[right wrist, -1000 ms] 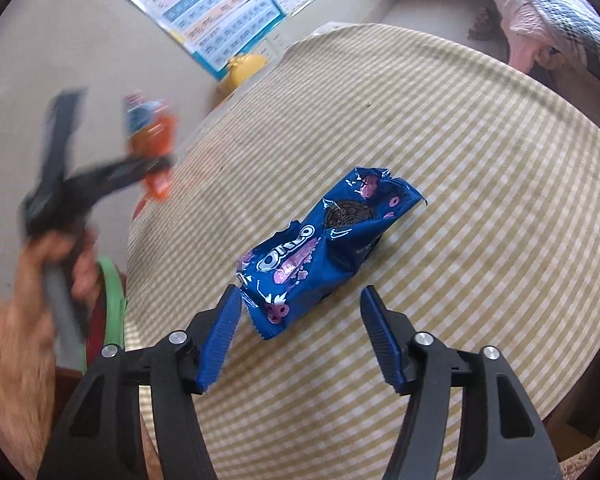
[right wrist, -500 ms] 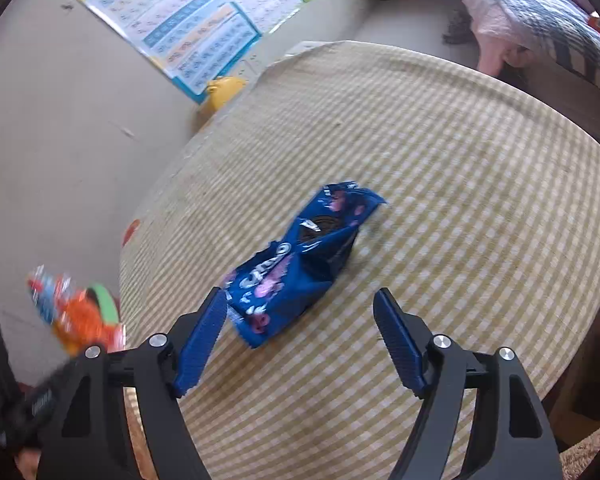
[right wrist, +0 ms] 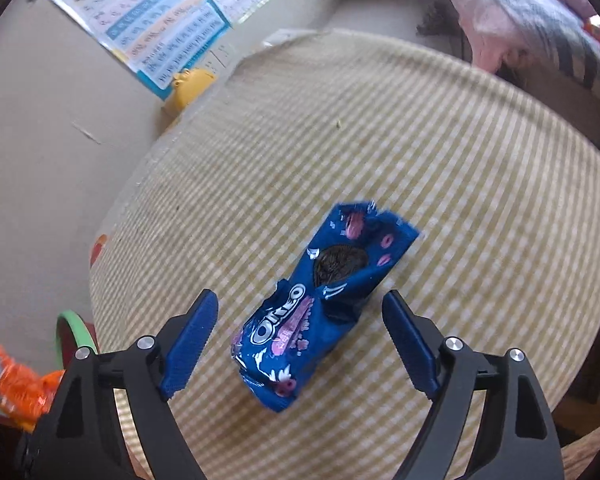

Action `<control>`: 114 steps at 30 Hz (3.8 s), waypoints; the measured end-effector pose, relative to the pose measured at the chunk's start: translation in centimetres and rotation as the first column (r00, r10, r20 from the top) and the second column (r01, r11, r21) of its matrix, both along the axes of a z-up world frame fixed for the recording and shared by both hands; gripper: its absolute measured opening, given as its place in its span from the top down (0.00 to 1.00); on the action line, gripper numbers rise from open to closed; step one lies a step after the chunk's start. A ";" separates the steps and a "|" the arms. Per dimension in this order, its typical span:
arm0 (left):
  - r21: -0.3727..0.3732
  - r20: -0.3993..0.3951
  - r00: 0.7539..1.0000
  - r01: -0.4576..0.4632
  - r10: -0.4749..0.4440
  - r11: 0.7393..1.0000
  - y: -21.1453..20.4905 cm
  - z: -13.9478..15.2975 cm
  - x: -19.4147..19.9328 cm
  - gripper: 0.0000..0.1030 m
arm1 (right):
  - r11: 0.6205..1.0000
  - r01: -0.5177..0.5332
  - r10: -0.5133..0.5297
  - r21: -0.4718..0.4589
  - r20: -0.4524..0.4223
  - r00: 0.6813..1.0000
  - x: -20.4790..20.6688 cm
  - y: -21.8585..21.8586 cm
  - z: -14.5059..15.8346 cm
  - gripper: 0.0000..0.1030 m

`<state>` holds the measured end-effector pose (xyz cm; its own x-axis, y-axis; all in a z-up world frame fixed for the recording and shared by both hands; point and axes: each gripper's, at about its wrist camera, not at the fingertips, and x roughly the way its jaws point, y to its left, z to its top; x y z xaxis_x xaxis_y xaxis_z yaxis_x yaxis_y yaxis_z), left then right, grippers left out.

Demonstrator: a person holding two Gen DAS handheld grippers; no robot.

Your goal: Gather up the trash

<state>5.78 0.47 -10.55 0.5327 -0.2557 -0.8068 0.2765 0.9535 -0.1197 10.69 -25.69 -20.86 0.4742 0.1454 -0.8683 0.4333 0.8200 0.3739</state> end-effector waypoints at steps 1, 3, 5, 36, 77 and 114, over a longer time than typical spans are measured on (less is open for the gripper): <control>0.001 0.006 1.000 -0.004 0.004 1.000 0.2 0.2 -0.1 0.64 | 1.000 -0.006 0.006 -0.016 -0.008 1.000 0.0 0.3 -0.2 0.30; -0.004 0.009 1.000 -0.014 0.014 1.000 0.6 0.2 0.0 0.64 | 0.998 -0.033 0.032 -0.058 -0.020 0.999 0.1 0.9 -0.3 0.43; -0.008 0.005 1.000 -0.021 0.022 1.000 1.0 0.2 0.0 0.64 | 0.995 -0.066 0.065 -0.080 -0.022 0.998 0.2 1.5 -0.2 0.53; -0.005 0.009 0.996 -0.094 0.094 0.996 3.5 0.2 0.2 0.63 | 0.940 -0.341 0.336 -0.019 0.237 0.912 -6.5 11.9 10.4 0.75; 0.058 0.021 0.913 -0.407 0.407 0.912 16.9 -1.0 1.8 0.61 | 0.795 -0.602 0.600 -0.074 0.248 0.761 -2.1 24.4 10.5 0.73; -0.056 0.207 0.924 -0.316 0.320 0.947 11.1 3.2 1.0 0.05 | 0.877 -0.335 0.463 -0.344 0.420 0.780 -4.7 15.1 13.8 0.18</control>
<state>6.74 11.59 -7.33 0.7454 -0.0604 -0.6639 -0.0201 0.9934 -0.1129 5.99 -10.54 -7.05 0.7797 0.2363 -0.5798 -0.1342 0.9676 0.2139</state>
